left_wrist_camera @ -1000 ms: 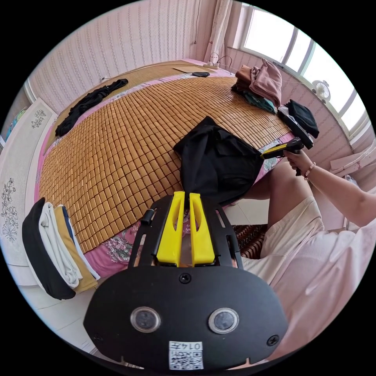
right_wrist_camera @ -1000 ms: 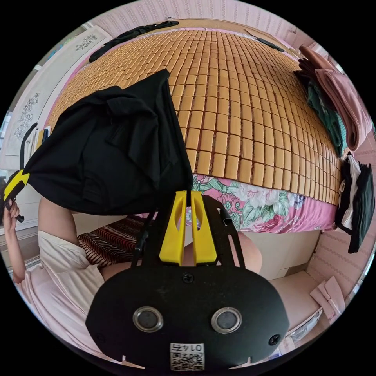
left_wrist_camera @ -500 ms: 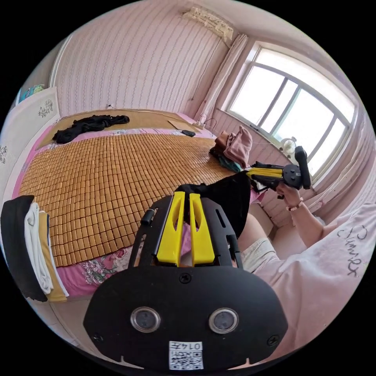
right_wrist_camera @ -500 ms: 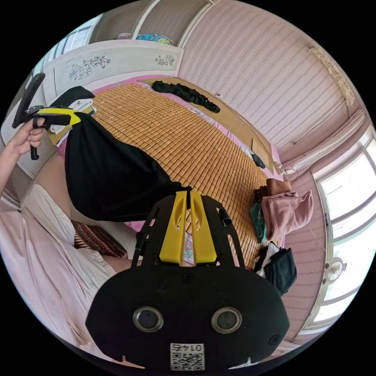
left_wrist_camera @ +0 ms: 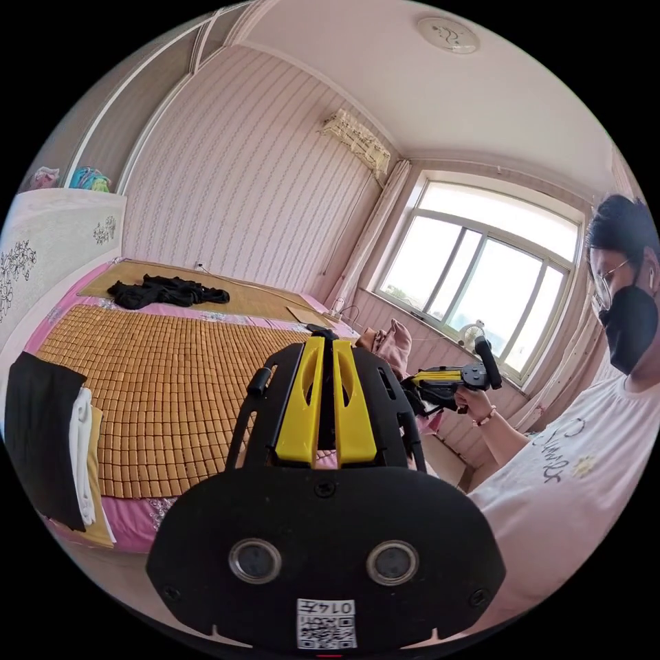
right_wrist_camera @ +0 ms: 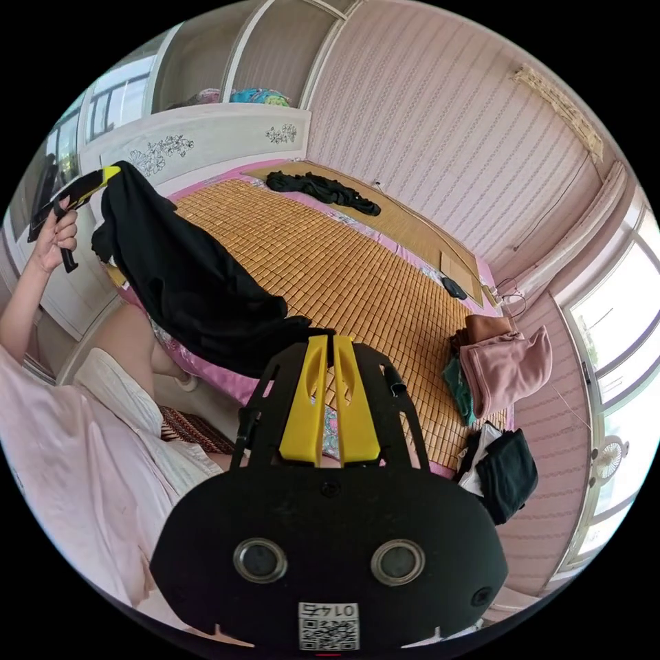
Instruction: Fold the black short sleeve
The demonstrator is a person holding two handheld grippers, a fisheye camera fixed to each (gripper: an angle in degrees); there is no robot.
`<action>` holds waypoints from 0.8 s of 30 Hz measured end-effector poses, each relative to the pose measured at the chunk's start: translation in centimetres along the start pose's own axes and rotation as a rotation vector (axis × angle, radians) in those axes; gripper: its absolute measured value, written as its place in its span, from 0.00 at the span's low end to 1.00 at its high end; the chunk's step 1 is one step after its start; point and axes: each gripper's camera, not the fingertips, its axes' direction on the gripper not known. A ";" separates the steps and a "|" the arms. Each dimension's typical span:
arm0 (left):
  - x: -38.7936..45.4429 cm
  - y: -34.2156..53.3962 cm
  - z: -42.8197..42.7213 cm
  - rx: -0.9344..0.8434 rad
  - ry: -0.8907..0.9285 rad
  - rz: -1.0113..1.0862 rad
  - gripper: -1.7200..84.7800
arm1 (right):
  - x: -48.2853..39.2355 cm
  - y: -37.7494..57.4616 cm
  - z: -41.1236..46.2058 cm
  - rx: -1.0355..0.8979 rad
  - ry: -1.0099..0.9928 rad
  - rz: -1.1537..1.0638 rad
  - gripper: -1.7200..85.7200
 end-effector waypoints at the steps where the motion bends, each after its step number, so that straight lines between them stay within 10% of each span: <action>1: 0.0 -0.2 -1.2 0.032 0.024 0.002 0.01 | 0.4 0.3 -0.4 0.014 -0.019 0.011 0.01; 24: 5.4 -6.3 -14.6 0.284 0.049 0.228 0.01 | 19.5 10.6 -17.9 0.734 -0.642 0.109 0.02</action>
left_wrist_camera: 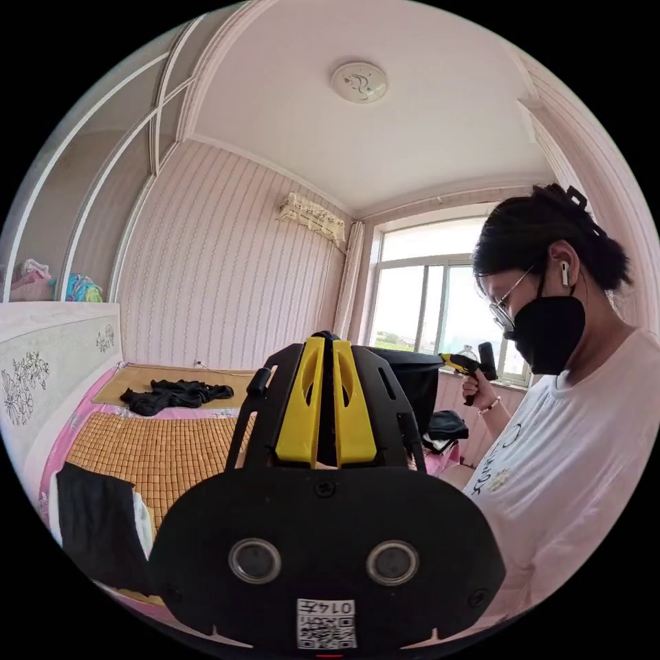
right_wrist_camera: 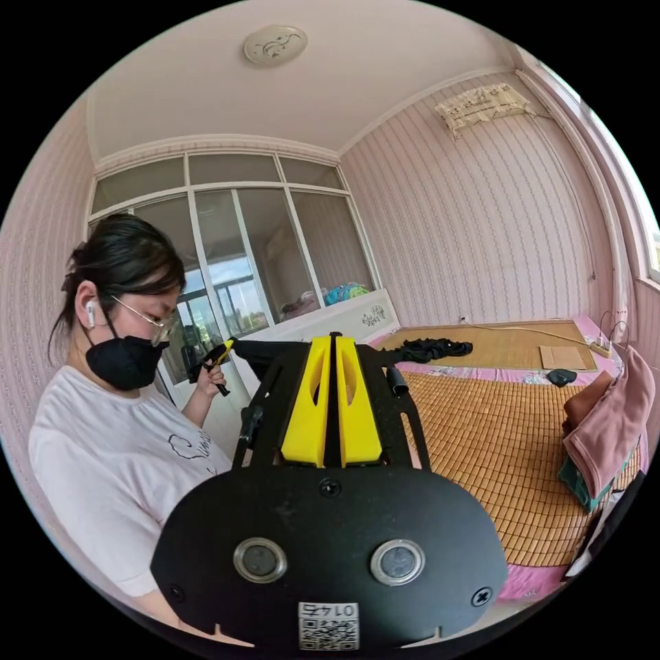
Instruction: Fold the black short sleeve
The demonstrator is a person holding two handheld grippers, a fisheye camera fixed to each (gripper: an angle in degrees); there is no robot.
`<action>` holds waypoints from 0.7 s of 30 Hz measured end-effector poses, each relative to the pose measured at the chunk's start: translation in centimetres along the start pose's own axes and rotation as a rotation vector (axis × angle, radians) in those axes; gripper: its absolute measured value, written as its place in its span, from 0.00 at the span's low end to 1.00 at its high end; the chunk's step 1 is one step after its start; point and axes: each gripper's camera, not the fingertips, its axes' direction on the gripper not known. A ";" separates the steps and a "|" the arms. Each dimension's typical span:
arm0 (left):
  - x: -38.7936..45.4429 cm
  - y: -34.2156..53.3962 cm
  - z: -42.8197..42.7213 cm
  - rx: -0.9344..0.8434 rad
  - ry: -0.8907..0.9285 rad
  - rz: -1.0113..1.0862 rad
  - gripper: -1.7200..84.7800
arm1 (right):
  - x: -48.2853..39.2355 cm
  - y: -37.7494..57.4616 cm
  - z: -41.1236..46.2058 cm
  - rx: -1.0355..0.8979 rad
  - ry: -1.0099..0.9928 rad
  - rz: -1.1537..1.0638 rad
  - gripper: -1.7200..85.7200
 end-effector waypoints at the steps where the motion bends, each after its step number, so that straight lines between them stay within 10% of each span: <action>1: 0.2 -1.1 -0.5 0.031 0.042 -0.008 0.01 | -0.4 -0.3 -0.4 0.017 -0.008 -0.023 0.02; 7: -0.3 -7.3 1.8 0.021 -0.038 0.075 0.01 | -0.7 -5.1 -2.0 0.148 -0.073 -0.180 0.02; 17: -16.4 -4.2 28.5 -0.510 -0.267 -0.181 0.01 | 27.1 -6.8 22.7 -0.536 0.300 0.286 0.02; 21: -14.0 -11.3 32.5 -0.302 -0.378 0.001 0.01 | 27.3 -14.6 20.5 -0.144 0.317 0.213 0.02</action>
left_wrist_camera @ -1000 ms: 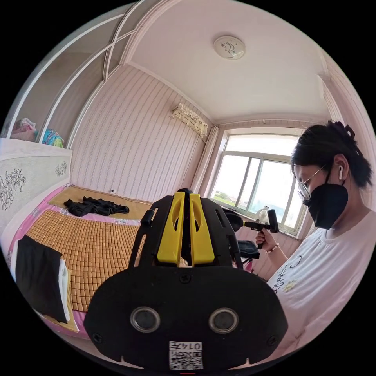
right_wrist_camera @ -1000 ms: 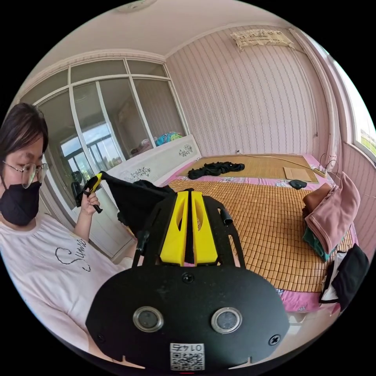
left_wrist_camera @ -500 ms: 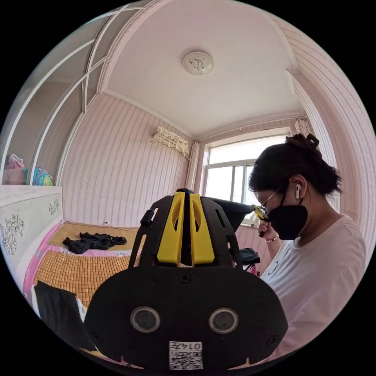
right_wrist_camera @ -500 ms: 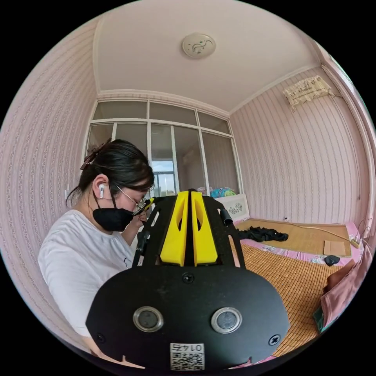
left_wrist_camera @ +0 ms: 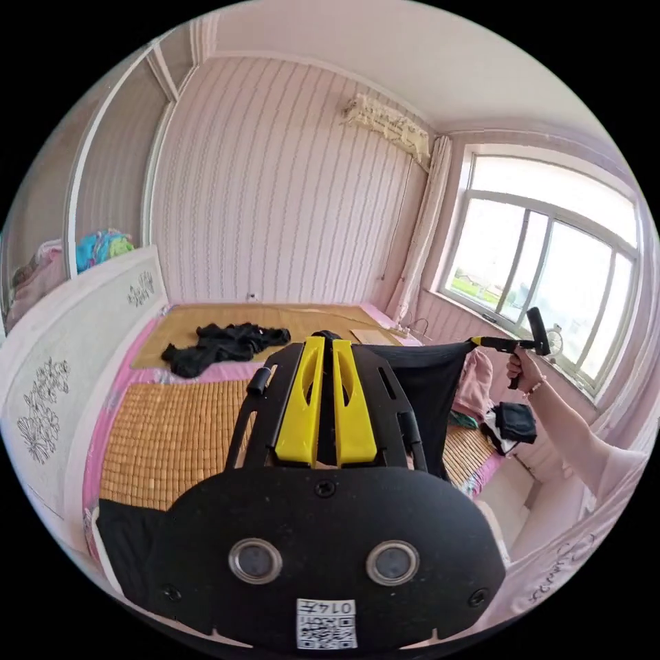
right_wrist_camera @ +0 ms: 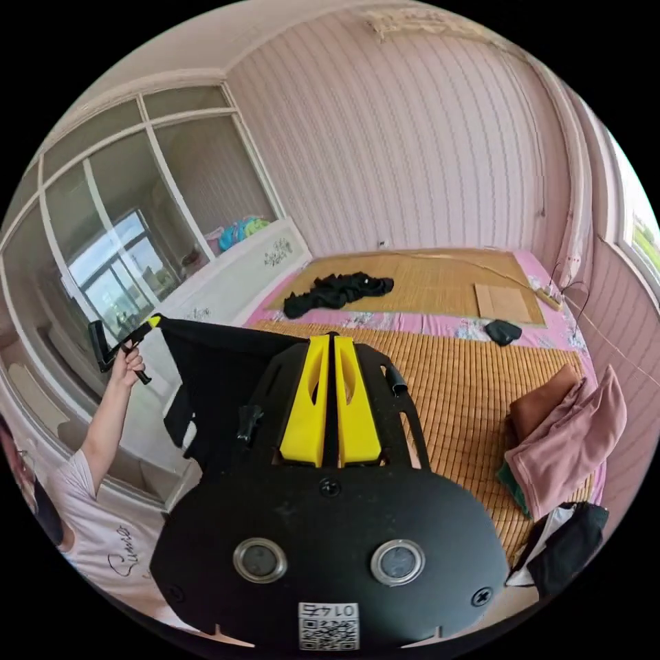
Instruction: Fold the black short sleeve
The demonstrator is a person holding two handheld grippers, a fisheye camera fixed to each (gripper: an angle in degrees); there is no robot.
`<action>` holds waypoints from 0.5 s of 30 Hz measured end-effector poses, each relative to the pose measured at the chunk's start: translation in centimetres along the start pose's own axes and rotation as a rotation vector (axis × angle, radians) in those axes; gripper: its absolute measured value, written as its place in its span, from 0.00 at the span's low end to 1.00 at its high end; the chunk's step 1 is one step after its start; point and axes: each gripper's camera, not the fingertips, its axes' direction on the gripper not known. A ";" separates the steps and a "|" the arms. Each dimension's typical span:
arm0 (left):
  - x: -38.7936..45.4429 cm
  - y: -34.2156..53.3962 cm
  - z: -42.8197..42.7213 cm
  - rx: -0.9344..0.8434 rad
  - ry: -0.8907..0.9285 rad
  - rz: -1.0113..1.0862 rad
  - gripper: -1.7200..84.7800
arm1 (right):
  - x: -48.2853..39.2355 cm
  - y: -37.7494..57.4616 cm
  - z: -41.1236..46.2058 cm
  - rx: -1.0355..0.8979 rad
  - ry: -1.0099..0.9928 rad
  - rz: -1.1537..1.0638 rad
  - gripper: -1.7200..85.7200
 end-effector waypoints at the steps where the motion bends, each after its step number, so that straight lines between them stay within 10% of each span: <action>1: 0.4 -1.1 -0.1 0.038 -0.016 0.010 0.01 | -0.1 -0.5 -0.6 0.044 -0.027 -0.004 0.02; 5: -0.3 0.2 2.9 -0.033 -0.002 0.010 0.01 | 0.9 0.8 0.3 0.079 -0.078 -0.062 0.02; 15: -2.2 26.9 22.2 -0.700 0.053 -0.113 0.02 | 14.9 25.0 22.4 -0.540 0.058 0.321 0.02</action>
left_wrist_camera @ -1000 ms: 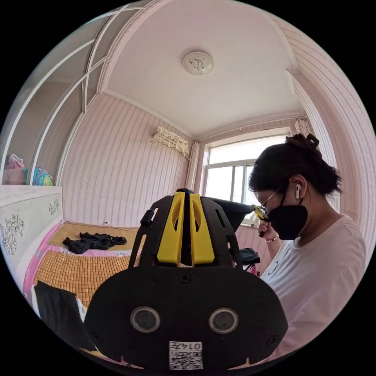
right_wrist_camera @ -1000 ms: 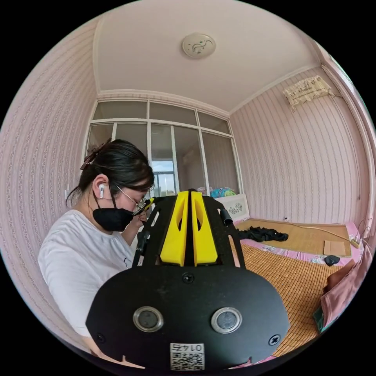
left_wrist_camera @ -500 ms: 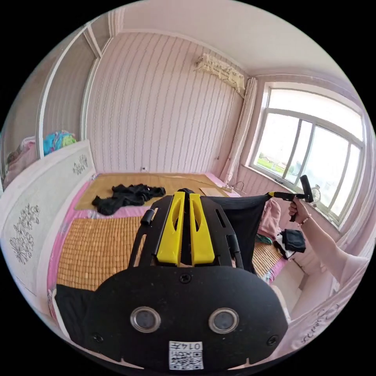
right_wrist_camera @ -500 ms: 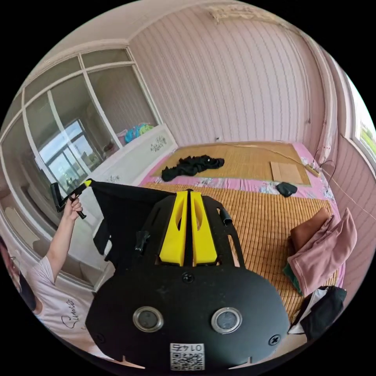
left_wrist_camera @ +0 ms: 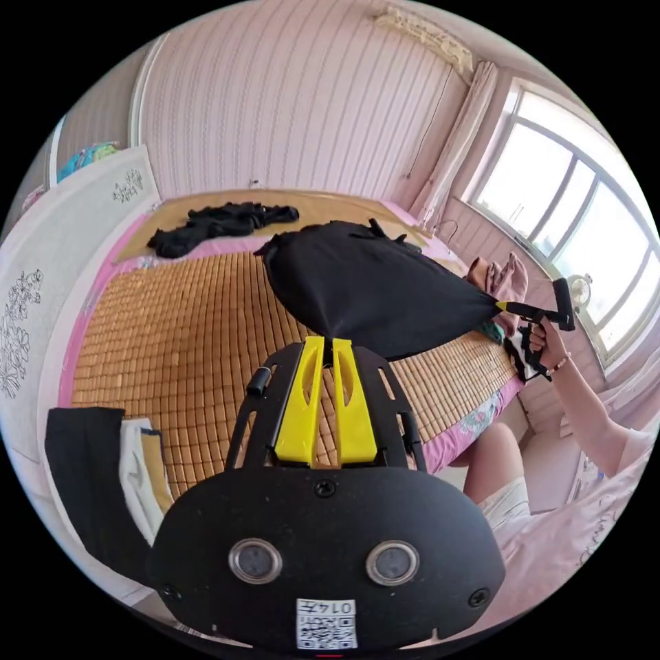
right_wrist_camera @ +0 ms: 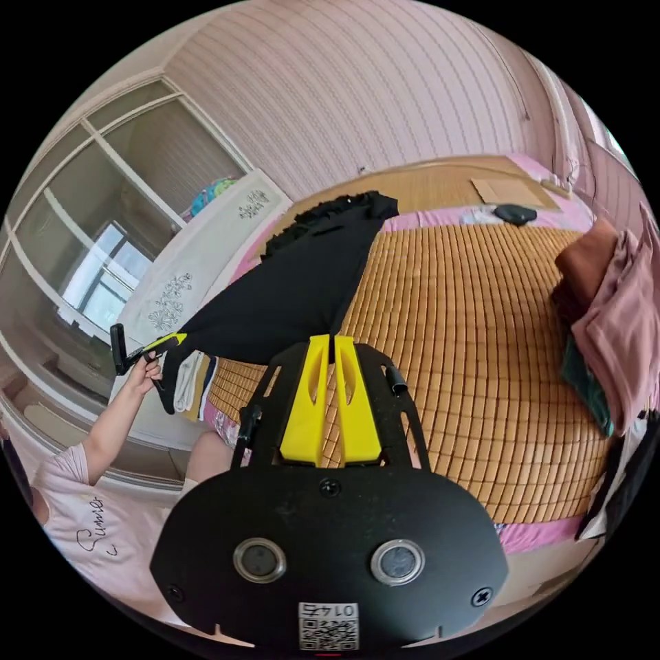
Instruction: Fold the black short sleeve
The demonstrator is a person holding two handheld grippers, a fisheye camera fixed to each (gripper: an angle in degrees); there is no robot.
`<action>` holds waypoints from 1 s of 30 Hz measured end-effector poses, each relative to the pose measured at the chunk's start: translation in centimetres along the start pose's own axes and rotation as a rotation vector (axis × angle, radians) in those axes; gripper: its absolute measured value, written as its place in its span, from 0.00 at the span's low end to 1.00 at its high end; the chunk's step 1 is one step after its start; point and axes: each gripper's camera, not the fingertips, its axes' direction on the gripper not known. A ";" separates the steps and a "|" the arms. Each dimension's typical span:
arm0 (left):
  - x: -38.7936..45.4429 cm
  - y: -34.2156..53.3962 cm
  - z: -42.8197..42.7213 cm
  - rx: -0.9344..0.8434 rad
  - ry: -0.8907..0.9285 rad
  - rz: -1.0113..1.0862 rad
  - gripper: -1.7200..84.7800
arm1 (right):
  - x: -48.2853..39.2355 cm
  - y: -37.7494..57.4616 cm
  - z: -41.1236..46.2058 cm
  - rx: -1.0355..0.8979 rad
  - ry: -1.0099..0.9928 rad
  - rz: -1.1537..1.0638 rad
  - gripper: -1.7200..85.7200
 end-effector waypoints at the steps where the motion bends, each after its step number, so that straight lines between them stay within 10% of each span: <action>1: -0.5 1.8 3.2 -0.064 0.012 -0.035 0.02 | 1.1 0.6 1.7 -0.038 -0.001 0.041 0.02; 9: 0.8 9.6 12.6 -0.375 0.031 -0.008 0.02 | 5.8 7.6 12.2 -0.303 -0.031 0.195 0.02; 30: 3.7 14.4 10.6 -0.460 -0.076 0.159 0.08 | -3.1 7.8 18.1 -0.429 0.217 0.018 0.09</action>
